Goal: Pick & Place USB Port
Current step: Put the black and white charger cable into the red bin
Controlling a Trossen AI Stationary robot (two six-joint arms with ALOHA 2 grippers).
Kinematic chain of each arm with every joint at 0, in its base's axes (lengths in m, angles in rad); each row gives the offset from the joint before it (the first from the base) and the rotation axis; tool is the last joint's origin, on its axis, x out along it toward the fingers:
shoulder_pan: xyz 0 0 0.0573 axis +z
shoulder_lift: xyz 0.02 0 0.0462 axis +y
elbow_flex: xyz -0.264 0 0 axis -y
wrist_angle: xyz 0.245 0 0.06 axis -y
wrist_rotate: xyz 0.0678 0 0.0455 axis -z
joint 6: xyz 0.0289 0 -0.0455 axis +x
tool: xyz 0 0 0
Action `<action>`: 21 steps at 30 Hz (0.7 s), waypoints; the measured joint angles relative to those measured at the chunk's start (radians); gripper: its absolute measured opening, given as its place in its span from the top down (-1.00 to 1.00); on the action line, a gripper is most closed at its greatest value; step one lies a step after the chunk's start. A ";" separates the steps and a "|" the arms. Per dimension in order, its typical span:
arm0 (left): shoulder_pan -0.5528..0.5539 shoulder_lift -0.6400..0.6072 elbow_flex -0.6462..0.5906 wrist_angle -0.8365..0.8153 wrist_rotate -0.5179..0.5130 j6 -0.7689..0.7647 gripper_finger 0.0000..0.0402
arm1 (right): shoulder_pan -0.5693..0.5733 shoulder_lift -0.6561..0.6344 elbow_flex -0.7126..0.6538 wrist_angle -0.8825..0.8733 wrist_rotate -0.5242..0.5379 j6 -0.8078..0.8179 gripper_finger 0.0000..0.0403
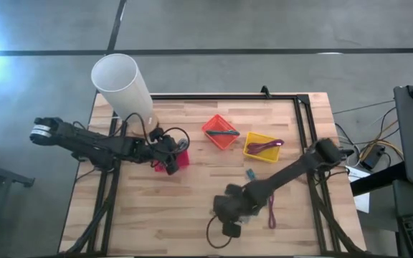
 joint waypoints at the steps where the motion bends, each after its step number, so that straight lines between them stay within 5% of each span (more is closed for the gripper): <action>1: -0.001 0.000 -0.001 0.000 0.001 -0.001 0.36 | -0.002 -0.034 -0.005 -0.006 0.046 -0.024 0.90; 8: -0.027 0.000 -0.044 0.144 0.096 0.014 0.38 | -0.005 -0.269 -0.092 0.022 0.480 -0.149 0.90; 11: -0.053 0.000 -0.086 0.302 0.187 0.042 0.41 | -0.016 -0.348 -0.188 0.164 0.582 -0.222 0.90; 14: -0.079 0.000 -0.152 0.535 0.254 0.062 0.42 | -0.038 -0.405 -0.325 0.469 0.572 -0.354 0.91; 21: -0.107 0.011 -0.303 0.938 0.310 0.051 0.42 | -0.166 -0.418 -0.613 1.224 0.256 -0.543 0.91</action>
